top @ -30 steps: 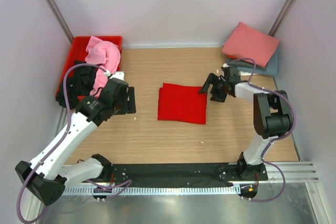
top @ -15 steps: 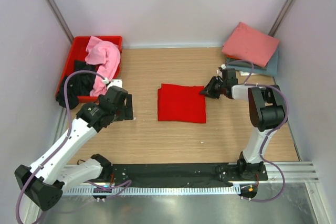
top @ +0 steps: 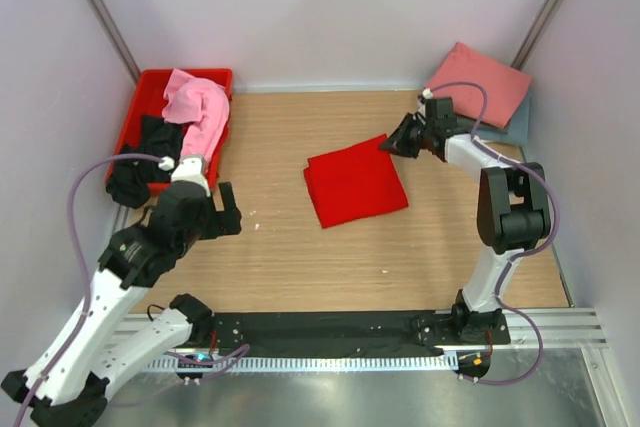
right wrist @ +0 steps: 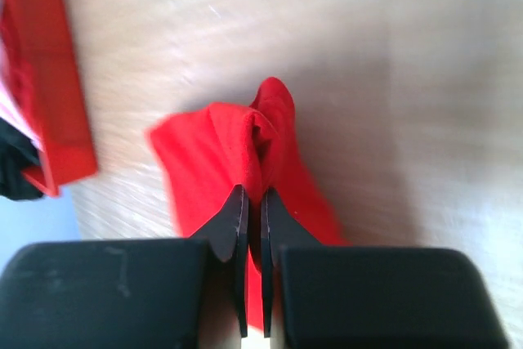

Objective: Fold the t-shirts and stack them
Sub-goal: Neatly place the folded tshirt to the corner

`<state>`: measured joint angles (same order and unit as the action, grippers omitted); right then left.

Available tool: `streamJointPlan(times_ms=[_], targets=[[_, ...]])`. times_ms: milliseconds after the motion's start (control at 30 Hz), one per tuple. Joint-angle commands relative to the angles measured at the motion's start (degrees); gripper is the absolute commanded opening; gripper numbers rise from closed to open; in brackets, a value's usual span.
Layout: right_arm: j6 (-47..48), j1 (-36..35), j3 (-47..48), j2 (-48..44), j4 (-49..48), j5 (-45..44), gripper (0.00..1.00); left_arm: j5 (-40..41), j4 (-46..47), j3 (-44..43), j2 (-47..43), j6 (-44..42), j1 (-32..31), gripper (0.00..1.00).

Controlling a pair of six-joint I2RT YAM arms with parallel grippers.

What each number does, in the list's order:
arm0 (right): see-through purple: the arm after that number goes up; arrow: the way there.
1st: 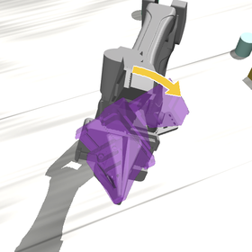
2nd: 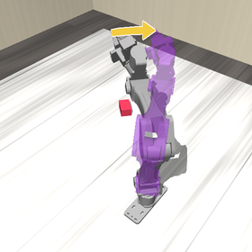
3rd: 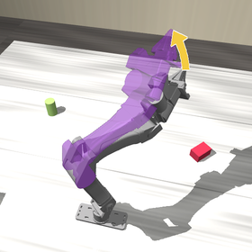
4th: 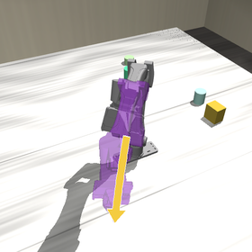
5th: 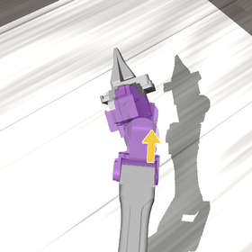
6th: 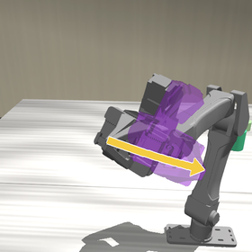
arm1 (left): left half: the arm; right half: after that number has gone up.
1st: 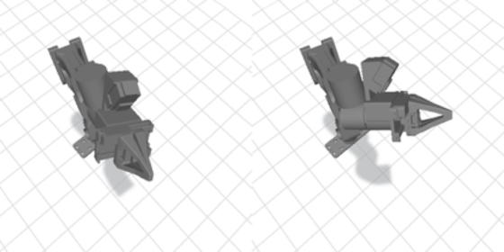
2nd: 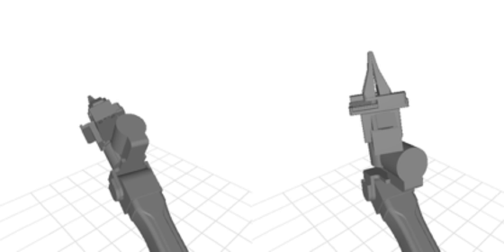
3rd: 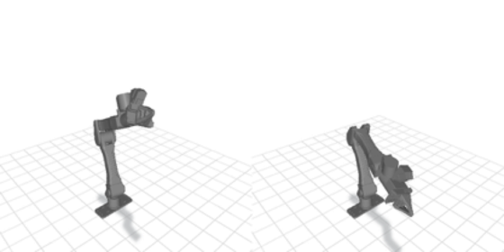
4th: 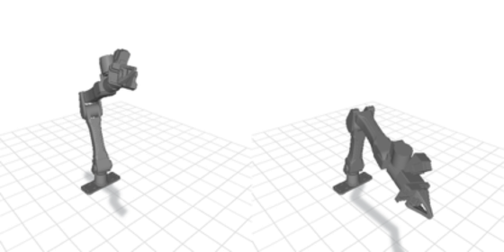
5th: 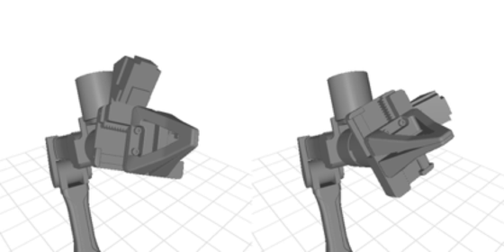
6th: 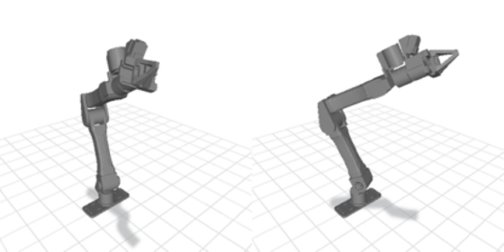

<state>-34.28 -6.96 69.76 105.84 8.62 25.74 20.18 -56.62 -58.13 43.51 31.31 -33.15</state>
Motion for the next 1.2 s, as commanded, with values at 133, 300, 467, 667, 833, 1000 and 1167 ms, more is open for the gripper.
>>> streamJointPlan(times_ms=[133, 300, 467, 667, 833, 1000, 1167], targets=[[-0.7, 2.1, 21.4, 5.8, 8.0, -3.2, 0.01, 1.7, 5.5, 6.3, -11.8, 3.1, 0.1, 0.92], [1.4, 3.6, 36.3, 12.8, 16.0, -6.4, 0.01, 4.5, 5.3, 7.4, -14.7, 3.9, 0.1, 0.91], [2.6, 5.0, 52.0, 19.7, 23.1, -10.3, 0.01, 5.0, 5.0, 7.4, -11.4, 4.0, 0.5, 0.89], [1.4, 8.1, 72.2, 28.7, 28.4, -10.4, 0.01, 3.1, 4.9, 7.1, -9.2, 4.0, 2.6, 0.85], [-2.4, 10.3, 77.5, 29.9, 22.5, -9.2, 0.01, 1.0, 6.0, 7.7, -10.7, 3.7, 7.1, 0.82], [-8.7, 13.2, 84.0, 31.4, 14.5, -10.6, 0.02, 0.7, 6.3, 8.0, -10.8, 3.8, 8.0, 0.79], [-11.8, 15.7, 84.3, 28.2, 5.9, -14.9, 0.01, 1.4, 5.8, 7.9, -10.1, 3.9, 8.3, 0.78]])
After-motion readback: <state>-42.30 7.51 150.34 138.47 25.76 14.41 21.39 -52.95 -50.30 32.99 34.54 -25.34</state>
